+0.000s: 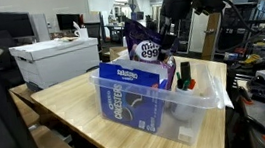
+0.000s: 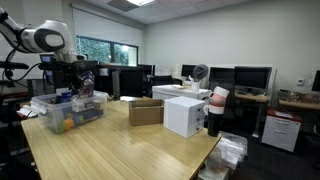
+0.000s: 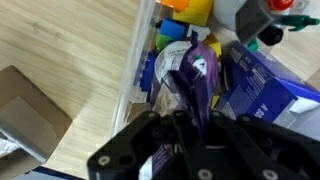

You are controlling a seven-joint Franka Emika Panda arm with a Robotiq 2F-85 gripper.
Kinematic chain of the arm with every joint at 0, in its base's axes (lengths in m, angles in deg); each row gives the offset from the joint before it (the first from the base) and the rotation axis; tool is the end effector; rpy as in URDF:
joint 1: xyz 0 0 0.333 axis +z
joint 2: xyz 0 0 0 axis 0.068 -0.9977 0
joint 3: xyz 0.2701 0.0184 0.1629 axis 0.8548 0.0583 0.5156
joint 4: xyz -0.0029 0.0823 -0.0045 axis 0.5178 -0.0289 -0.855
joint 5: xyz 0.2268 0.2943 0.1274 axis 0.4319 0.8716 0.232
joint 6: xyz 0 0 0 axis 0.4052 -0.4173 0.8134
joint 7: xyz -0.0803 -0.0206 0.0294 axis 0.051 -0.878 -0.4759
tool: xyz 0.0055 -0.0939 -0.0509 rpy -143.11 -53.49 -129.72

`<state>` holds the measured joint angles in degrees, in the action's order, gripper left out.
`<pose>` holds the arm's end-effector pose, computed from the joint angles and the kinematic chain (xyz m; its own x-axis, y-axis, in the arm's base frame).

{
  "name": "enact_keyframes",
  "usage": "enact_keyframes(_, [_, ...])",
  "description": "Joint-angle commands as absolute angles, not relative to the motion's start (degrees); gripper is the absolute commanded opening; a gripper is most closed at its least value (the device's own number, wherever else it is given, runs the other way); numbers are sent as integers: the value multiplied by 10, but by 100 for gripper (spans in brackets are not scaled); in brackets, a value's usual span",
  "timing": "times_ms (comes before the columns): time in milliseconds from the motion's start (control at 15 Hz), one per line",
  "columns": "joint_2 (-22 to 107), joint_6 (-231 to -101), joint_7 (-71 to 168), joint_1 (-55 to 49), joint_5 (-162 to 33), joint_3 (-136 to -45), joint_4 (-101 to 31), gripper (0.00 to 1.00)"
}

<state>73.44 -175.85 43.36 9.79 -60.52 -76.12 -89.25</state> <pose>0.4118 0.1815 0.3758 0.8969 0.3890 0.2104 0.3918 -0.9196 0.0301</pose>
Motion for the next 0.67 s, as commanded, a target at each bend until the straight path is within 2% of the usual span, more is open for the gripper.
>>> enact_keyframes(0, [733,-1716,465,80,-634,-750,-851,5])
enact_keyframes(600, [723,-1619,488,55,-672,-756,-746,5])
